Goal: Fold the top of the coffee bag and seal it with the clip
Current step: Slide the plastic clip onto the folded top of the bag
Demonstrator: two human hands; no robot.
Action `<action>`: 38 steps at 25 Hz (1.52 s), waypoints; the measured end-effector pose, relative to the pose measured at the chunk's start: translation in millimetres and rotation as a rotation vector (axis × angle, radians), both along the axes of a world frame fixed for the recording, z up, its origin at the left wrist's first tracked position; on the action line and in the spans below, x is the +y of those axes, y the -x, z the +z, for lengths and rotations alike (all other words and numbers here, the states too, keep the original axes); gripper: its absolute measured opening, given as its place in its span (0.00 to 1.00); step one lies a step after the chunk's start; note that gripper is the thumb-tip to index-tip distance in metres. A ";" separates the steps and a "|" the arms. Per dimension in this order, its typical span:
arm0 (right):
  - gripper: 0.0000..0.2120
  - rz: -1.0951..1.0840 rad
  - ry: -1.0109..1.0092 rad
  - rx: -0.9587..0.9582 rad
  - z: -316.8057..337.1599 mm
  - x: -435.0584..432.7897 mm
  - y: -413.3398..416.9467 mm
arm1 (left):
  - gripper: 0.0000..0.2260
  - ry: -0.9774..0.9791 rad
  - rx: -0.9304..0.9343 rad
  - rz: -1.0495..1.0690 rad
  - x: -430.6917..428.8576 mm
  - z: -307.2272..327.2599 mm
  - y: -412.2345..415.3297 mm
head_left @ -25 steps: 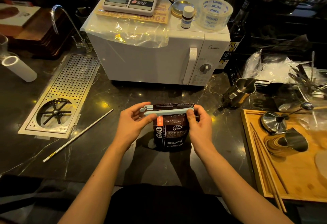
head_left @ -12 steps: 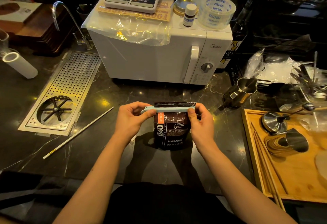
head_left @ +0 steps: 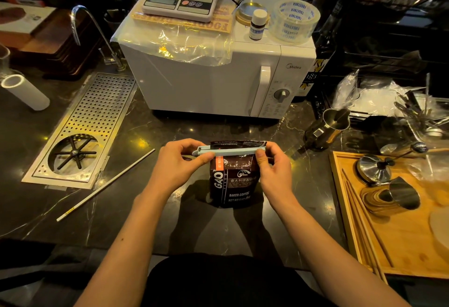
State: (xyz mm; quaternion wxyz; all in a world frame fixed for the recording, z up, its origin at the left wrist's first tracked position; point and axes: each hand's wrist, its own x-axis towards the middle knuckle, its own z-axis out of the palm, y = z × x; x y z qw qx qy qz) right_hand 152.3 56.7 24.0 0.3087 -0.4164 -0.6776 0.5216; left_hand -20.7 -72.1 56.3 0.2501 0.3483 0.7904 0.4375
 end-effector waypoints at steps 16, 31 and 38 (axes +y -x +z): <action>0.07 0.015 -0.016 -0.014 1.9 -1.3 -5.2 | 0.10 -0.002 0.242 -0.004 -2.2 8.2 -12.6; 0.16 0.679 -0.700 -0.570 65.9 27.6 11.9 | 0.10 -0.060 0.284 -0.212 14.1 12.9 -12.8; 0.15 0.790 -0.711 -0.805 88.5 25.1 42.9 | 0.12 0.337 0.573 -0.440 26.6 39.7 1.7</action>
